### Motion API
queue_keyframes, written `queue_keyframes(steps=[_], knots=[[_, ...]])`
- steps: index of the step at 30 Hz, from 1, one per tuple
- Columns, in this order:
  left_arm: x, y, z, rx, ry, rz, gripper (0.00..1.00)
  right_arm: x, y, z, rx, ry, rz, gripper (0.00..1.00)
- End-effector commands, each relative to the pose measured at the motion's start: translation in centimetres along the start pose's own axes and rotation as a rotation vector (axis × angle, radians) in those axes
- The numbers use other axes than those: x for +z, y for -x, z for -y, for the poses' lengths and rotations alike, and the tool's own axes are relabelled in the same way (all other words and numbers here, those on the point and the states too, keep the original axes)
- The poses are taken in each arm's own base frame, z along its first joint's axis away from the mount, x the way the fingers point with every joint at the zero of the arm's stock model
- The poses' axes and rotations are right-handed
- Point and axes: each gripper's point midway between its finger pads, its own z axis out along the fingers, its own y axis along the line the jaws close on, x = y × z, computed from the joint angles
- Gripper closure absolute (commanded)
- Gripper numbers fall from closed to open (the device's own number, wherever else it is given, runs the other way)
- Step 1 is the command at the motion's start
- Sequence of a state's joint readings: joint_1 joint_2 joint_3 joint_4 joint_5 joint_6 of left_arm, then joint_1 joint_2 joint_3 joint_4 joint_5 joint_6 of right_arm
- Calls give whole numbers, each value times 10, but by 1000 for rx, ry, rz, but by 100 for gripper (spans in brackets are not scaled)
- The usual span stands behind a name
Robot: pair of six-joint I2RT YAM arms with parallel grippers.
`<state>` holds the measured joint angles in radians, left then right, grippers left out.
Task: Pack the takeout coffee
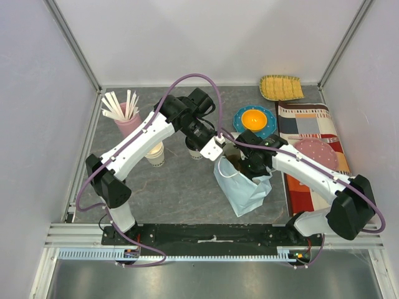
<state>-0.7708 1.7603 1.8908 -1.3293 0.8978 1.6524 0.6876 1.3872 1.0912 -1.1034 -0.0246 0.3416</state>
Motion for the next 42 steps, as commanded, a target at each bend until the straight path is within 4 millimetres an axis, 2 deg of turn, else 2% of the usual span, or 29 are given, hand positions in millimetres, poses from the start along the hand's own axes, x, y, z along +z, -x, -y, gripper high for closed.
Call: queue_keyframes(steps=[1, 5, 9, 11, 17, 19, 27, 29, 30, 39, 42], knots=[[1, 1, 9, -24, -26, 3, 98, 21, -20, 11, 10, -51, -95, 92], [1, 1, 9, -23, -25, 0, 98, 17, -16, 13, 15, -71, -83, 78], [1, 0, 10, -27, -29, -4, 98, -2, 1, 15, 23, -93, -13, 64], [1, 1, 9, -22, -28, -5, 98, -8, 2, 17, 23, -108, -9, 56], [0, 1, 11, -19, -36, -12, 98, -28, 15, 18, 24, -125, 56, 42], [-1, 0, 11, -18, -36, -17, 98, -37, 20, 15, 18, -118, 87, 35], [-2, -3, 19, -28, -66, -32, 98, -77, 40, 5, -15, -113, 213, 18], [-2, -4, 19, -32, -67, -37, 98, -89, 43, 6, -10, -114, 246, 12], [-2, -3, 18, -30, -66, -37, 98, -93, 44, 6, -18, -113, 255, 4], [-3, -4, 16, -44, -63, -45, 98, -142, 62, 0, -60, -59, 417, 2], [-3, -4, 17, -47, -65, -44, 98, -160, 69, -8, -77, -8, 486, 2]])
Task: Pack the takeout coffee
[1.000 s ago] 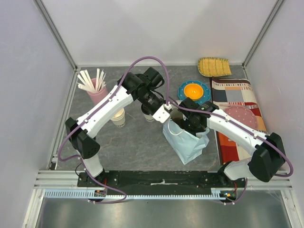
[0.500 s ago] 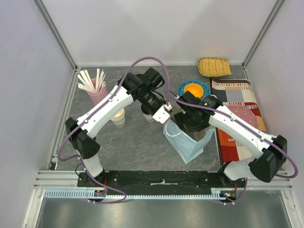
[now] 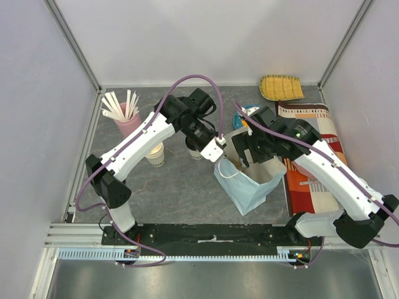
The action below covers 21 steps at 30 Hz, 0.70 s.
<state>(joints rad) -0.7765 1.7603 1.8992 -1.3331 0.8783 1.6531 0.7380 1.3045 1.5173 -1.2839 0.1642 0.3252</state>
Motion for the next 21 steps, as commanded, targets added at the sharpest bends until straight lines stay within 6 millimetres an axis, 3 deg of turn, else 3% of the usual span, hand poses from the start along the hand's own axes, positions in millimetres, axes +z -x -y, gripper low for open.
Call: queue_keyframes(steps=[1, 7, 18, 21], knots=[[-2, -3, 18, -48, -65, -26, 98, -32, 27, -5, -25, 59, 147, 2], [-3, -2, 16, -41, -65, -20, 98, -57, 54, -13, -23, 124, 293, 2], [-2, -3, 16, -47, -69, -22, 98, -79, 79, -21, -21, 179, 415, 2], [-3, -3, 16, -46, -68, -24, 98, -76, 81, -25, -24, 196, 419, 2]])
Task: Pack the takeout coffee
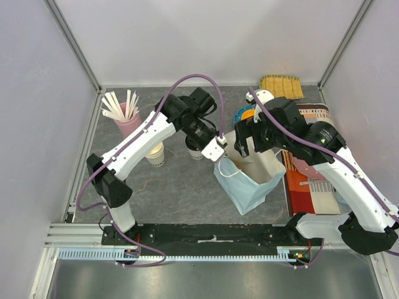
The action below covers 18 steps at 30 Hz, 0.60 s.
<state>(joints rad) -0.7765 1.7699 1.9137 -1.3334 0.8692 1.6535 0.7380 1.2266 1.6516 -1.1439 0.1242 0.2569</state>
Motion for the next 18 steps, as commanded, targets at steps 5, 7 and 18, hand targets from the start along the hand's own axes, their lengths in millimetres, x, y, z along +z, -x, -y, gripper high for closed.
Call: queue_keyframes(steps=[5, 7, 18], knots=[[-2, -2, 18, -50, -69, -16, 98, -1, 18, -12, 6, 63, 94, 3], [-2, -2, 19, -51, -73, -17, 98, 5, 13, -13, 20, 63, 87, 9], [-3, -8, 13, -76, -45, -51, 98, 42, -38, 16, 61, -118, -69, 28]])
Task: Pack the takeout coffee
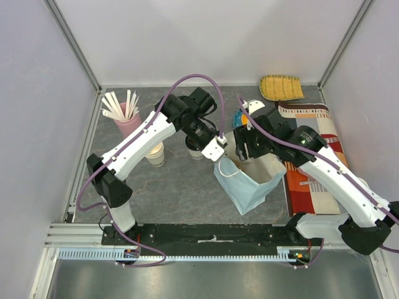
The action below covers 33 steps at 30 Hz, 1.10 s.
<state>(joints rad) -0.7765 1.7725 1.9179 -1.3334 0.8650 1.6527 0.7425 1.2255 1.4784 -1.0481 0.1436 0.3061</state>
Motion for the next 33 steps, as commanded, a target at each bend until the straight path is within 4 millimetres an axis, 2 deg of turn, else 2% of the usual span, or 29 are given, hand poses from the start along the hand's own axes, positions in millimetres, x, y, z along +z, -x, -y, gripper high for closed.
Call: queue_keyframes(steps=[1, 7, 13, 19, 25, 27, 29, 31, 32, 33], knots=[[-3, -9, 13, -81, -41, -52, 98, 6, -8, 14, 26, -86, -3, 29], [-6, -15, 24, -150, -44, -99, 98, 6, -12, 18, -14, -95, -8, 30], [-11, -37, 32, -199, -14, -222, 98, 5, -10, 10, -111, -28, -4, 28], [-21, -56, 14, -205, 64, -351, 98, 15, -9, 2, -158, 26, 12, 27], [-9, -62, 12, -182, 82, -343, 98, 24, -3, -2, -252, 60, 66, 25], [-8, -55, -1, -166, 136, -324, 98, 21, 5, -7, -273, 89, 109, 25], [-6, -36, -10, -205, 183, -254, 98, 11, 15, -12, -264, 113, 146, 23], [-11, -13, -5, -186, 191, -181, 98, -11, 39, -25, -227, 168, 211, 21], [-13, -6, -2, -182, 194, -159, 98, -18, 44, -29, -215, 189, 222, 21], [-15, 0, 2, -184, 196, -140, 98, -32, 58, -33, -167, 203, 259, 21]])
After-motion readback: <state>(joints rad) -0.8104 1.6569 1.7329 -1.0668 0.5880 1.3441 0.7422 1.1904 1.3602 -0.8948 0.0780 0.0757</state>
